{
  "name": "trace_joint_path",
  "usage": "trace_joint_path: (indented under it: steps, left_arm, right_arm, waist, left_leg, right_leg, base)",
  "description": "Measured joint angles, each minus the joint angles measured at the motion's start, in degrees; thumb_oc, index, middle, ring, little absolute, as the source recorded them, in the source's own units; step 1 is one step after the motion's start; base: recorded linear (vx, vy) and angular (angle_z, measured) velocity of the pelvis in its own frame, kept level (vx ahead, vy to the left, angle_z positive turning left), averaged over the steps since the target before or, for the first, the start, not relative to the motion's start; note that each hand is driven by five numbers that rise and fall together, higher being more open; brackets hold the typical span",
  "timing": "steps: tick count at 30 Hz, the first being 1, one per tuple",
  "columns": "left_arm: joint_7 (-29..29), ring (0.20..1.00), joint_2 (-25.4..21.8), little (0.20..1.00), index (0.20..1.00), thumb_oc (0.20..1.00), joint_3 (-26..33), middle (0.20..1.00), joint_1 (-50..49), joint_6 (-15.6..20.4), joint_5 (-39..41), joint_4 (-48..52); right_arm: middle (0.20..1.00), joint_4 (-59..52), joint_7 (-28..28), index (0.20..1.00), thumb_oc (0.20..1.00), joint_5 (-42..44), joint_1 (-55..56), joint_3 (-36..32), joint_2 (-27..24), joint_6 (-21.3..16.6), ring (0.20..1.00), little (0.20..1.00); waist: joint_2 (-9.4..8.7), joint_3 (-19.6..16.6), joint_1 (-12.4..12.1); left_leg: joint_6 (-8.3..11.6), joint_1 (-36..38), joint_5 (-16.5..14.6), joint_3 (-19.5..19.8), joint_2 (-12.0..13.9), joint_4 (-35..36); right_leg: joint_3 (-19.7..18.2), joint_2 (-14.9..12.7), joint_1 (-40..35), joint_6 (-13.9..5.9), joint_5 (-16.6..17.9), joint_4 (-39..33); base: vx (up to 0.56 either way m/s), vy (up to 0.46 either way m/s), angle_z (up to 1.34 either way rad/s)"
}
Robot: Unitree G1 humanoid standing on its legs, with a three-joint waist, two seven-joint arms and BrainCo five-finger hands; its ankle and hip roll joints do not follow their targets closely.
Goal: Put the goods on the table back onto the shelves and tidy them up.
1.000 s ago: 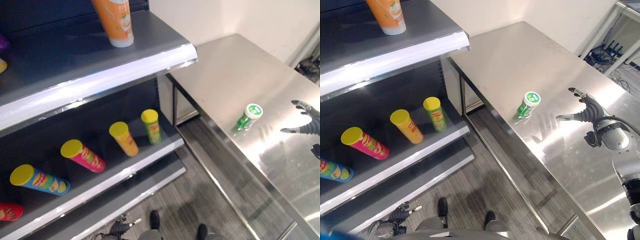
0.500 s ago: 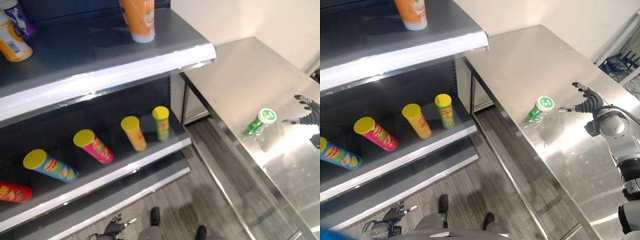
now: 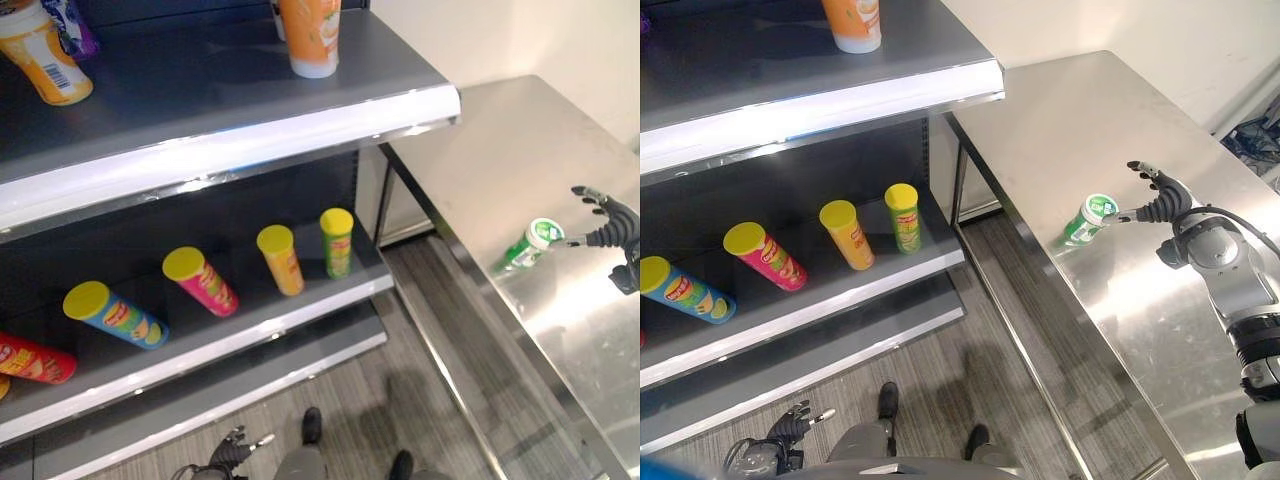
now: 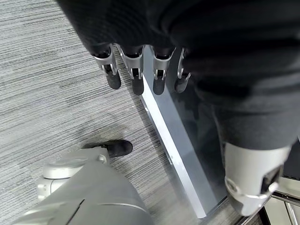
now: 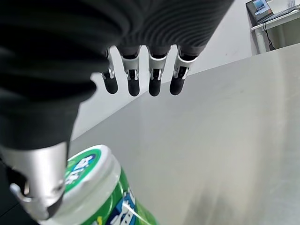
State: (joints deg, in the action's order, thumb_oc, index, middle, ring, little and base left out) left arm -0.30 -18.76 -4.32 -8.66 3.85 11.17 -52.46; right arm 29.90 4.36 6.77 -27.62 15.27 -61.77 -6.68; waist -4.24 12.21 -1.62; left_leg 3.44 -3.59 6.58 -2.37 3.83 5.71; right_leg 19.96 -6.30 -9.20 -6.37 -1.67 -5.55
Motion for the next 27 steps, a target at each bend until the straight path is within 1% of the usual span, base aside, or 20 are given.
trace_joint_path:
  steps: [2,6,11,17,27]
  left_arm:
    - [0.0,1.0,0.0,1.0,1.0,1.0,0.0,1.0,0.0,0.1,0.0,0.0]
    - [0.0,1.0,0.0,1.0,1.0,1.0,0.0,1.0,-0.2,0.2,0.0,0.0]
    - [-0.1,1.0,0.0,1.0,1.0,1.0,0.0,1.0,-0.1,0.6,0.0,0.0]
    - [-0.1,1.0,0.0,1.0,1.0,1.0,0.0,1.0,0.0,0.6,0.0,0.0]
    - [-0.1,1.0,0.0,1.0,1.0,1.0,0.0,1.0,-0.1,0.6,0.0,0.0]
  right_arm:
    - [1.0,0.1,0.1,1.0,1.0,0.0,-0.3,1.4,0.0,0.0,1.0,1.0]
    - [1.0,-0.9,0.4,1.0,1.0,0.0,0.5,1.4,0.1,0.0,1.0,1.0]
    - [1.0,-1.8,2.2,1.0,1.0,0.0,0.8,1.6,0.3,0.0,1.0,1.0]
    - [1.0,-2.0,2.3,1.0,1.0,0.0,0.6,3.0,0.3,-0.1,1.0,1.0]
    - [1.0,-1.8,2.3,1.0,1.0,-0.2,0.4,3.3,2.6,0.0,1.0,1.0]
  waist:
    - [-0.06,0.0,0.0]
    - [-0.14,0.1,0.0]
    - [-0.33,0.2,0.0]
    - [-0.37,0.2,-0.1]
    - [-0.42,0.2,-0.1]
  left_leg:
    - [0.1,-0.1,-0.1,0.0,0.0,0.0]
    - [-0.09,-0.2,-0.3,0.0,-0.1,0.0]
    - [-0.15,-0.2,-0.2,0.0,-0.1,0.0]
    - [-0.15,-0.1,0.1,0.1,-0.2,0.0]
    - [-0.24,-0.2,0.2,0.3,-0.2,0.0]
  right_leg:
    - [0.0,0.0,0.0,0.0,0.0,0.0]
    - [0.1,0.0,0.0,0.0,0.0,0.0]
    - [0.1,-0.1,0.0,0.0,0.0,0.0]
    - [0.2,-0.1,-0.1,0.0,0.0,0.0]
    - [0.4,-0.1,-0.2,0.0,0.0,0.0]
  base:
    - [0.0,0.0,0.0]
    - [0.0,0.0,0.0]
    - [0.0,0.0,0.0]
    - [0.0,0.0,0.0]
    - [0.0,0.0,0.0]
